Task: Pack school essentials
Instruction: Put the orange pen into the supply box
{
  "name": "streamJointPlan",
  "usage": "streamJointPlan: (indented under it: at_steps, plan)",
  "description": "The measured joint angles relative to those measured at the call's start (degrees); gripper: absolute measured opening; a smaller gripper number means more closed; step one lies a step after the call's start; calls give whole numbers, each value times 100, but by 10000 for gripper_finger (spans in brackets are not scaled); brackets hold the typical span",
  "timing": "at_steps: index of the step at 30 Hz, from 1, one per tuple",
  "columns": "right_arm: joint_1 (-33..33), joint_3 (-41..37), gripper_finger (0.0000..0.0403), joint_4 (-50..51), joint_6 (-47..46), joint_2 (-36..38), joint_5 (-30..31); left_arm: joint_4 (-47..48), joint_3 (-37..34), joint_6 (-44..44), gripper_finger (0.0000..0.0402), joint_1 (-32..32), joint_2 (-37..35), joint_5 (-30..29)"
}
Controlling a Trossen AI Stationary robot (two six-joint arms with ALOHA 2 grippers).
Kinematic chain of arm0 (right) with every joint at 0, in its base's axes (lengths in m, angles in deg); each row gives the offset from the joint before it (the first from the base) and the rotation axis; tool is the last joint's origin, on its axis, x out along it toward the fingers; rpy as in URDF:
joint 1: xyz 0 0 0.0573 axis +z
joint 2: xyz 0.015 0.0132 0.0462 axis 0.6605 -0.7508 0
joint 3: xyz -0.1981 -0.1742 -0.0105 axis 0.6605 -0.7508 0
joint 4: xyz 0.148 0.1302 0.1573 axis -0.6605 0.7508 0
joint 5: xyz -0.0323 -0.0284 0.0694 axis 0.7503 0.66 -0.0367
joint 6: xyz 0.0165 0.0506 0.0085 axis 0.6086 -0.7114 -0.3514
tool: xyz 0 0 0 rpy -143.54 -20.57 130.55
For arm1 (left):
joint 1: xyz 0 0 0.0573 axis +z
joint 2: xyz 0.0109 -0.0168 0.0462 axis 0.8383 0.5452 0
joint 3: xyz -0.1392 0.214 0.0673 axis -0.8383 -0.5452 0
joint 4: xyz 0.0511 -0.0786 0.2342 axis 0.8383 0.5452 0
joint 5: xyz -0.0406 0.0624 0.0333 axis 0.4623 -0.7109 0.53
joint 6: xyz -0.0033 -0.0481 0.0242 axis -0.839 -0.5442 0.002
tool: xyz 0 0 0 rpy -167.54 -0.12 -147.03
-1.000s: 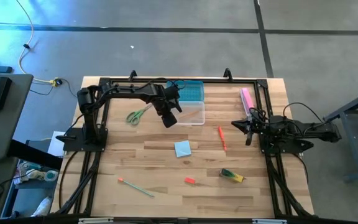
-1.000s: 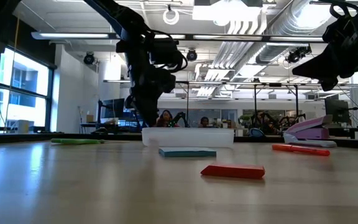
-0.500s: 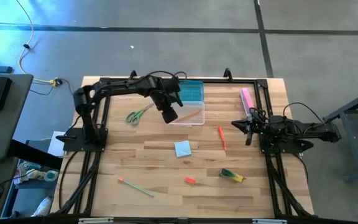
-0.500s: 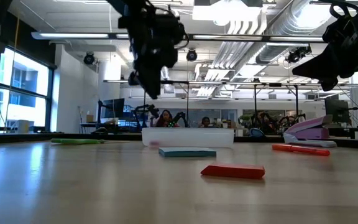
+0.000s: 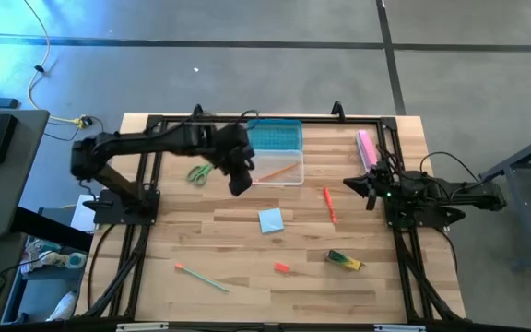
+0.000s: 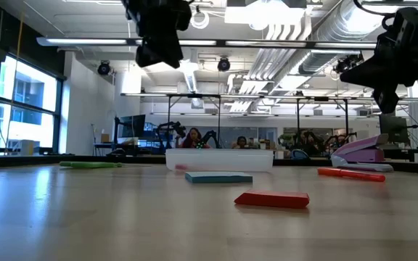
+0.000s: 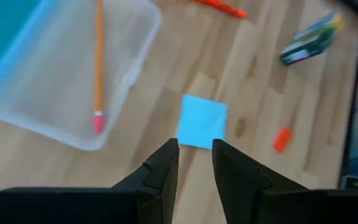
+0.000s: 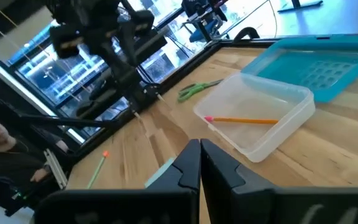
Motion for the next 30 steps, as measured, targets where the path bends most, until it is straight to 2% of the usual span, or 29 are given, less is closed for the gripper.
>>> streamJointPlan:
  at_steps: [5, 10, 13, 16, 20, 23, 27, 30]
  plan:
    - [0, 0, 0, -79, -162, 4, 40, -1448, -1079, -773, 88, -342, -392, -13]
    - [0, 2, 3, -431, -334, 0, 52, -2670, -1950, -1080, 88, -600, -480, -29]
    - [0, 196, 22, -322, -347, -51, 50, -3061, -2341, -1276, 88, -656, -474, -33]
    - [0, 615, 61, 133, -570, -286, 62, -3225, -2617, -1432, 87, -648, -473, -53]
    - [0, 1387, 120, 1140, -892, -963, -161, -2889, -2660, -1332, 87, -506, -508, -47]
    - [0, 1949, 148, 1756, -1155, -1745, -274, -2626, -2660, -1141, 87, -307, -607, -51]
    - [0, 2535, 160, 2562, -1535, -2987, -289, -2190, -2658, -821, 87, 31, -849, -49]
    - [0, 2827, 160, 2809, -1930, -3907, -313, -1908, -2658, -548, 87, 316, -1049, -48]
